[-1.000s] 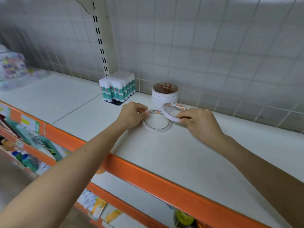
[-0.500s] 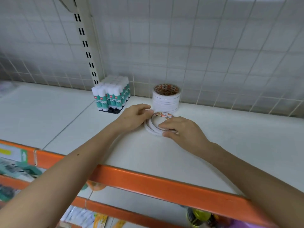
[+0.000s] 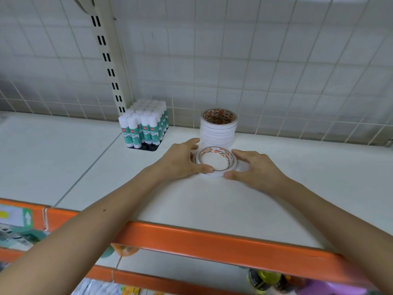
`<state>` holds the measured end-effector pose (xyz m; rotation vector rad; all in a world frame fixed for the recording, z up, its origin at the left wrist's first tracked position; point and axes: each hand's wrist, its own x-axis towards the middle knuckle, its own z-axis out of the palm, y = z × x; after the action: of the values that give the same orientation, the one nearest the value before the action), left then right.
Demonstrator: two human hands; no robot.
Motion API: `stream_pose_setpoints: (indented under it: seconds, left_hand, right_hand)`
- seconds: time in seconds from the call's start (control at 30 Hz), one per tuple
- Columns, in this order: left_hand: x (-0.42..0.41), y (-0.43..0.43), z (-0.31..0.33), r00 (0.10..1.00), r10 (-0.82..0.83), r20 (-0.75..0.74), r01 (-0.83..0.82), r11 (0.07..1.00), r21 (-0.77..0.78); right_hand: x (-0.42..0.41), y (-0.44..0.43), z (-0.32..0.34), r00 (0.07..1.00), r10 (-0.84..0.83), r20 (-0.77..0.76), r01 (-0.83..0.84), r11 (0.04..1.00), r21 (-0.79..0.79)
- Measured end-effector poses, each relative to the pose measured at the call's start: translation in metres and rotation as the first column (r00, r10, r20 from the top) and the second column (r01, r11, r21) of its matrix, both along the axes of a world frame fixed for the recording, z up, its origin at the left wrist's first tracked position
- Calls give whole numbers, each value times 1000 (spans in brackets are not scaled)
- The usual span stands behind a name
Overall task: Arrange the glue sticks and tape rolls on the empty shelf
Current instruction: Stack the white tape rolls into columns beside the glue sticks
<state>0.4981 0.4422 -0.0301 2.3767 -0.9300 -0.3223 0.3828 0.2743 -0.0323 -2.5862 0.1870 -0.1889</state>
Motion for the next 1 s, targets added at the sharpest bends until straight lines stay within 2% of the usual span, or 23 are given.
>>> stream_pose_setpoints:
  seconds: [0.23,0.37,0.67,0.87,1.0]
  left_hand:
    - [-2,5,-1,996,-85,14,85,996,0]
    - [0,7,-3,997,-78,24,78,997,1]
    - [-4,9,-4,992,-95,86,93,995,33]
    - [-7,3,-6,982,-102,161,98,995,37]
    - [-1,1,-12,989,-92,118,89,996,33]
  right_hand:
    - [3,0,-6,1000,-20,8,20,1000,-6]
    - [5,5,-6,999,-12,35,12,1000,2]
    - [8,8,-5,999,-31,-6,30,981,-193]
    - [6,12,-8,994,-105,-28,99,979,-179]
    - [6,17,-10,989,-142,-42,133,978,-158]
